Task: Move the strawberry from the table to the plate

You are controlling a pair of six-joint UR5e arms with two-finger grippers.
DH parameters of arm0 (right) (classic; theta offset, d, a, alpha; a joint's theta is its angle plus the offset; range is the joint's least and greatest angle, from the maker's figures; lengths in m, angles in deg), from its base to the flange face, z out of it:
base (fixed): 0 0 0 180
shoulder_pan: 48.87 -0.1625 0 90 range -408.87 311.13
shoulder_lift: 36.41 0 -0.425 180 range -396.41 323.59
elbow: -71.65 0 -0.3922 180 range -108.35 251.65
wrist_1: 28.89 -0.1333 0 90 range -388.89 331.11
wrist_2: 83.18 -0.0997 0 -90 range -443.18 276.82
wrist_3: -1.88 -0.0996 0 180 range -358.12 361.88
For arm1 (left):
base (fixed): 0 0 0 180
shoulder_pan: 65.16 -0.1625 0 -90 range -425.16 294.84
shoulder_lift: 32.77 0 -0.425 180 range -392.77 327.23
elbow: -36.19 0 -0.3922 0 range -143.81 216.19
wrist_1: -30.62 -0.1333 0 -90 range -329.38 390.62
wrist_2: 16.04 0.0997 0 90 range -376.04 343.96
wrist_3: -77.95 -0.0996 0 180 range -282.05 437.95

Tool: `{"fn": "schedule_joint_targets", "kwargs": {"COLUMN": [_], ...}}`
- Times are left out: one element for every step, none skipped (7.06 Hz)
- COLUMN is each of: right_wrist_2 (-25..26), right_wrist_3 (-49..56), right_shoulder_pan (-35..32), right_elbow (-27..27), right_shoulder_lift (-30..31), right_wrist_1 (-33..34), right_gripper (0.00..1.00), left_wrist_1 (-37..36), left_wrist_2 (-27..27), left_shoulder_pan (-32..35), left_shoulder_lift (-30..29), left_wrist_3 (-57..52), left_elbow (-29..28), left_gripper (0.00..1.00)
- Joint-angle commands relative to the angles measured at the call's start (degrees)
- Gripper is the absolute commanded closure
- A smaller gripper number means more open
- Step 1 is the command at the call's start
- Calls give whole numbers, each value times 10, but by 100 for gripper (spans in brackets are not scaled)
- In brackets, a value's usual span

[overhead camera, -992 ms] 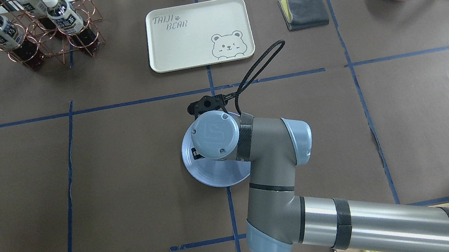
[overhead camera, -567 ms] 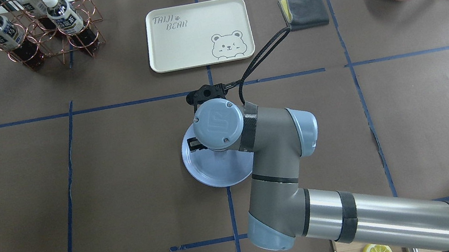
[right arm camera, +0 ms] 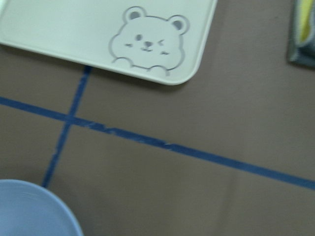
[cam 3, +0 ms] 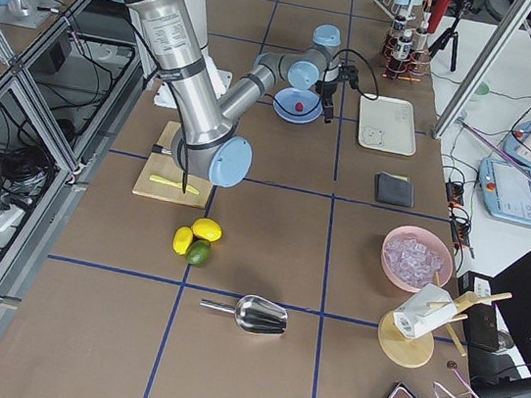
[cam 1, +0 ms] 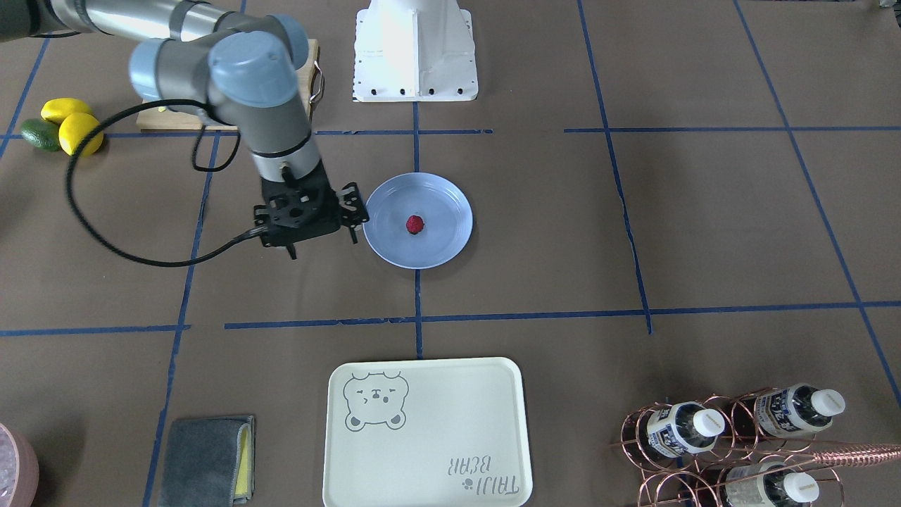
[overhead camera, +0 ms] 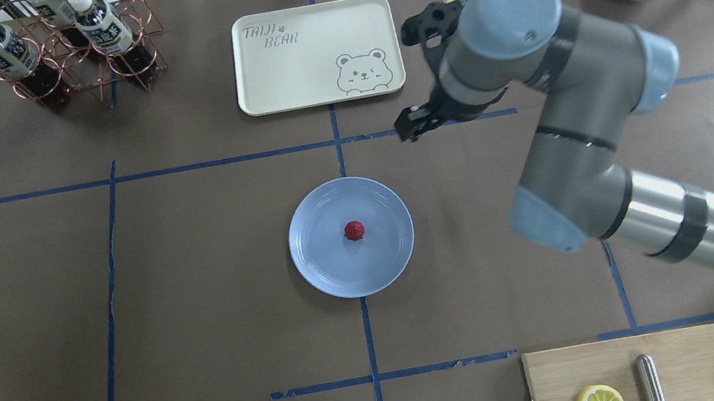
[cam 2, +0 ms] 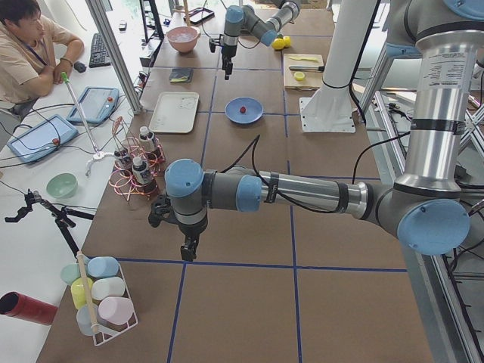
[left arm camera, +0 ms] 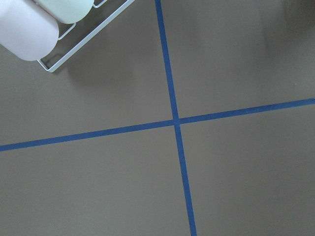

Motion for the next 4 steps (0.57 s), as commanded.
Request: {"fn": "schedule_joint_targets", "kwargs": {"right_wrist_2": [-103, -130, -130, -132], "right_wrist_3": [229, 343, 477, 539], "right_shoulder_pan": [-154, -236, -312, -366], "right_elbow": [16, 11, 7, -9], "right_shoulder_lift": [115, 161, 196, 224], "right_wrist_1": [-4, 2, 5, 25], "right_gripper": [0, 0, 0, 0], "left_wrist_1": [-2, 3, 1, -1], "left_wrist_2": [1, 0, 0, 0], "left_shoulder_pan": [-1, -1, -1, -1], "left_shoulder_lift": [2, 19, 19, 19], "left_wrist_3": [-1, -4, -4, -4], "left_elbow": [-2, 3, 5, 7], "left_gripper": [0, 0, 0, 0]}}
